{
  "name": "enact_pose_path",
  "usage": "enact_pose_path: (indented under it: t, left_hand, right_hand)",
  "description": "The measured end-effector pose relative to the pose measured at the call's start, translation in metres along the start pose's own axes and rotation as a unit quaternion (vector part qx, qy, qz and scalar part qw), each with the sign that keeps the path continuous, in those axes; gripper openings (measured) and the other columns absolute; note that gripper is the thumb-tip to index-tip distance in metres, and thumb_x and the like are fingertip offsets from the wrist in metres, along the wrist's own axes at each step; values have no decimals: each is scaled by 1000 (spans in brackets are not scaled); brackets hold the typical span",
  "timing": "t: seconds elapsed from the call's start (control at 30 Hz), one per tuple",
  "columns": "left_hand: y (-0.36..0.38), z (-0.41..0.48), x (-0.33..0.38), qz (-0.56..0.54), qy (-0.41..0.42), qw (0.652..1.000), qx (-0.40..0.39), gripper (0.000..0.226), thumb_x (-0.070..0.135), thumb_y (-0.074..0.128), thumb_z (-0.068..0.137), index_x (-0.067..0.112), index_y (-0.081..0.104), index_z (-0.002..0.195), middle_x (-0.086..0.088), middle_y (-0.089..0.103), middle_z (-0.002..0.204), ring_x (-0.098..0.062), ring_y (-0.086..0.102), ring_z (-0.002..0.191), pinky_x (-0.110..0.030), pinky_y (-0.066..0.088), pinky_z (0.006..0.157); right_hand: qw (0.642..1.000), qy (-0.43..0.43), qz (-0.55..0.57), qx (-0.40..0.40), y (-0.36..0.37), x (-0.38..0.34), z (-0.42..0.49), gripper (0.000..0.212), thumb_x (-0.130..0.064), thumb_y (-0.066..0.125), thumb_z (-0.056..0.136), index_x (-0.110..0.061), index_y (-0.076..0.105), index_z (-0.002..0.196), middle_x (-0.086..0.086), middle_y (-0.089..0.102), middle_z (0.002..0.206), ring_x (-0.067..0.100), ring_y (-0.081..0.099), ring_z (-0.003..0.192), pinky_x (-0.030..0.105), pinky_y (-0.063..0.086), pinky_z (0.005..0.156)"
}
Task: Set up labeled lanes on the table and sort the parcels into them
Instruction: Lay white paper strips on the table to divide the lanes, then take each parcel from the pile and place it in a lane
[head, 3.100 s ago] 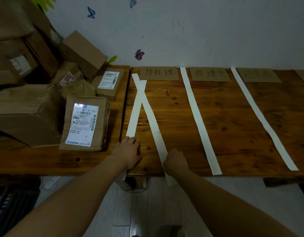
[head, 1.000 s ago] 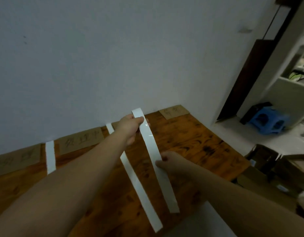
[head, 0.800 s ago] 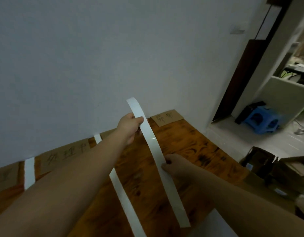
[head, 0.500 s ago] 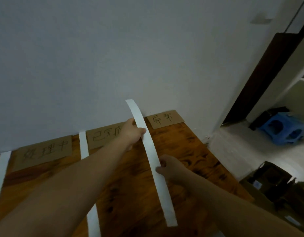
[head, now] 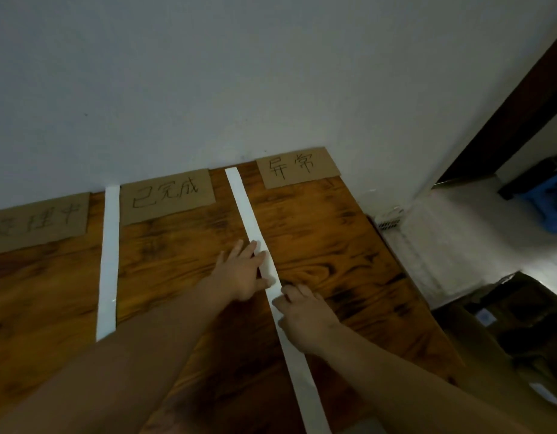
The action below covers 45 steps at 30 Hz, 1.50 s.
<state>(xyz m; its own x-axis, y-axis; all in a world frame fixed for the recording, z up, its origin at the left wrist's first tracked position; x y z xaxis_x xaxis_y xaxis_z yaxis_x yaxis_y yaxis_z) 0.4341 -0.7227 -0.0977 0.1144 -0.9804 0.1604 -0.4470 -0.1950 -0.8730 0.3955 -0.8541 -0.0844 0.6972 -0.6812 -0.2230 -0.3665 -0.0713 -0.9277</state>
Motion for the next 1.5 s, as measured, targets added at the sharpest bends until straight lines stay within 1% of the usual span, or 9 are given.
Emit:
enact_pose_path:
  t: [0.23, 0.47, 0.57, 0.7, 0.93, 1.07, 1.2, 1.33, 1.5]
  left_hand:
    - [1, 18, -8, 16, -22, 1000, 9, 76, 58, 43, 89, 30, 6, 149, 2, -7, 158, -25, -11, 144, -54, -4, 112]
    - [-15, -7, -42, -41, -93, 995, 19, 75, 57, 45, 89, 33, 6, 149, 1, -8, 158, -24, -12, 144, -53, 0, 113]
    - [-27, -41, -68, -68, -124, 989, 33, 76, 59, 43, 89, 32, 6, 149, 2, -9, 158, -23, -11, 144, -52, 2, 113]
    - [-46, -103, -110, -98, -163, 980, 64, 76, 59, 43, 89, 29, 8, 150, 0, -7, 158, -24, -10, 144, -52, 4, 114]
    - [-73, -257, -203, -137, -254, 947, 144, 78, 60, 45, 88, 29, 9, 150, -3, -3, 158, -27, -8, 144, -52, 10, 115]
    - [-70, -366, -263, -133, -307, 923, 189, 78, 60, 44, 88, 26, 10, 150, -4, -1, 158, -27, -6, 144, -48, 7, 116]
    - [-48, -480, -324, -114, -348, 911, 188, 77, 60, 44, 88, 25, 14, 150, -3, -1, 159, -26, -7, 145, -48, 8, 116]
    - [-20, -599, -375, -149, -404, 876, 216, 76, 60, 46, 87, 31, 12, 149, 0, -2, 159, -26, -6, 144, -52, 9, 114]
    - [19, -705, -436, -148, -449, 859, 195, 79, 58, 45, 89, 25, 9, 150, -9, -1, 158, -31, -5, 144, -47, 9, 116]
  right_hand:
    - [1000, 20, -17, -4, 19, 13, 17, 56, -36, 41, 98, -25, 18, 148, 4, 12, 158, 28, 9, 144, 47, 15, 114]
    - [1000, 4, -12, 5, -11, 5, 24, 53, -38, 35, 100, -23, 22, 148, 7, 15, 158, 27, 10, 144, 47, 17, 114]
    - [1000, -13, -13, -13, -37, -11, 29, 54, -39, 33, 101, -22, 21, 150, 7, 13, 159, 27, 9, 144, 46, 16, 114]
    - [998, -56, -38, -11, -77, -57, 40, 51, -39, 35, 100, -19, 27, 147, 11, 20, 154, 30, 18, 140, 46, 21, 111]
    - [994, -99, -32, -31, -118, -186, 45, 57, -45, 35, 99, -19, 24, 149, 12, 16, 157, 33, 15, 142, 49, 23, 113]
    - [991, -124, -51, -8, -128, -287, 38, 59, -48, 37, 98, -17, 27, 148, 12, 24, 153, 32, 23, 139, 45, 29, 111]
    - [987, -154, -43, -7, -121, -395, 27, 63, -52, 37, 97, -18, 27, 149, 11, 26, 153, 31, 26, 138, 46, 30, 111]
    - [978, -201, -48, -7, -104, -508, 14, 62, -53, 40, 96, -18, 31, 146, 13, 32, 148, 33, 34, 133, 43, 35, 106]
    - [960, -267, -76, -44, -71, -627, 6, 63, -53, 41, 95, -18, 32, 146, 14, 32, 148, 34, 36, 132, 41, 34, 106]
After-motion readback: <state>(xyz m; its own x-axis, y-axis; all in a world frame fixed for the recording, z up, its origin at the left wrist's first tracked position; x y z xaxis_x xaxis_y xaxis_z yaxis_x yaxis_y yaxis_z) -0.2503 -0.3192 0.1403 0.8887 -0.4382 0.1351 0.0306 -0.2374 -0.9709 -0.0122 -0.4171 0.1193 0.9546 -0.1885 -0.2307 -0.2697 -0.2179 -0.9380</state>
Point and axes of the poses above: each hand's wrist, its own z-axis towards the middle knuckle, its own y-axis out of the palm, x = y × z, the point moved 8 cm from there along z, towards the middle knuckle
